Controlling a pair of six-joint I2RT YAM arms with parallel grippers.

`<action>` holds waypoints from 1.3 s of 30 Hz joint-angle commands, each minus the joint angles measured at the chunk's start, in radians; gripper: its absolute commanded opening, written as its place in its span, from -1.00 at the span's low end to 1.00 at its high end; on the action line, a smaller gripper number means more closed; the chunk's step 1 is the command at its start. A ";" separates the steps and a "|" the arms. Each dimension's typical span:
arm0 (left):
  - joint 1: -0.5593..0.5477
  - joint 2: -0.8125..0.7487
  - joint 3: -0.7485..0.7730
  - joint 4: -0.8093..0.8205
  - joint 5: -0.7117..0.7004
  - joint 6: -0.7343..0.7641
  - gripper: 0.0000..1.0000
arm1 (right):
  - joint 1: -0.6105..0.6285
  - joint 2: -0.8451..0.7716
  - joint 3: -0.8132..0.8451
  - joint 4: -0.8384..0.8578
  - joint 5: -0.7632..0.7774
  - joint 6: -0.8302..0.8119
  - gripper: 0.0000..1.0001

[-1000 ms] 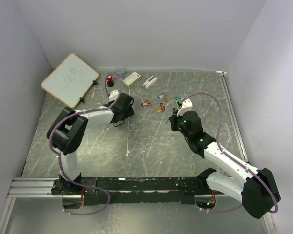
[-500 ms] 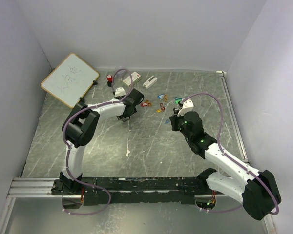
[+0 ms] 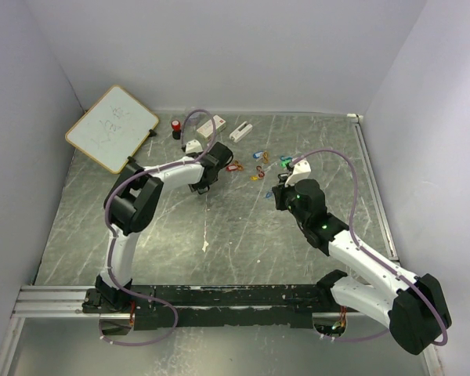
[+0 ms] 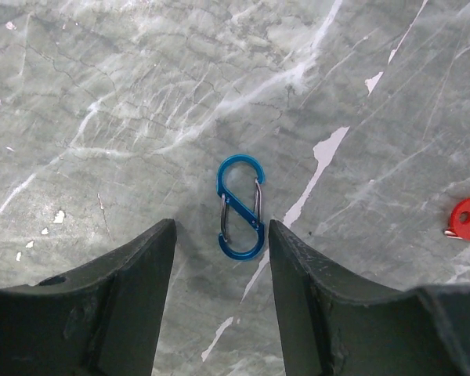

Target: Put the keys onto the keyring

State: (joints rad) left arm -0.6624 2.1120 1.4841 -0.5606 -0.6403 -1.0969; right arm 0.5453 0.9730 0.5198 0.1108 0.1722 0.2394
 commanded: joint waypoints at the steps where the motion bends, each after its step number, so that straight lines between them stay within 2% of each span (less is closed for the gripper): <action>1: -0.006 0.060 0.028 -0.031 0.016 -0.016 0.20 | 0.005 -0.015 -0.006 0.020 0.010 0.002 -1.00; 24: -0.004 0.121 0.090 -0.035 0.007 -0.008 0.15 | 0.004 -0.006 0.000 0.021 0.001 -0.002 -1.00; 39: -0.003 0.130 0.090 -0.035 0.001 -0.013 -0.05 | 0.005 -0.005 -0.001 0.020 0.002 -0.003 -1.00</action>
State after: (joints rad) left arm -0.6647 2.1777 1.5768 -0.6060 -0.6788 -1.0962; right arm 0.5453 0.9730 0.5198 0.1108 0.1719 0.2394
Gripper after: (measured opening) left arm 0.507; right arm 0.006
